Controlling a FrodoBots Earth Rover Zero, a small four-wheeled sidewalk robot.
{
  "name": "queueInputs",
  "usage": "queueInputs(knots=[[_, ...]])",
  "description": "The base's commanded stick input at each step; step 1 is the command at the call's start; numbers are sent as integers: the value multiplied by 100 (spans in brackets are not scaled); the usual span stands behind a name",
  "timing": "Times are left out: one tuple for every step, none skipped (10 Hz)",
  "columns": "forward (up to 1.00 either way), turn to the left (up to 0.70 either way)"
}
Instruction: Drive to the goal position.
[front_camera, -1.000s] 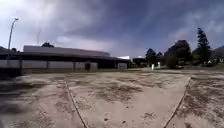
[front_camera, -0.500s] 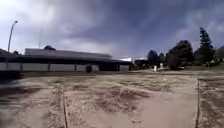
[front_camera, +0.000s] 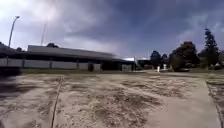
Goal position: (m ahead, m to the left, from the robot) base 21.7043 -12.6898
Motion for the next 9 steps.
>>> queueInputs(knots=[[70, 0], [70, 0], [70, 0], [70, 0], [70, 0], [70, 0], [70, 0], [70, 0], [70, 0]])
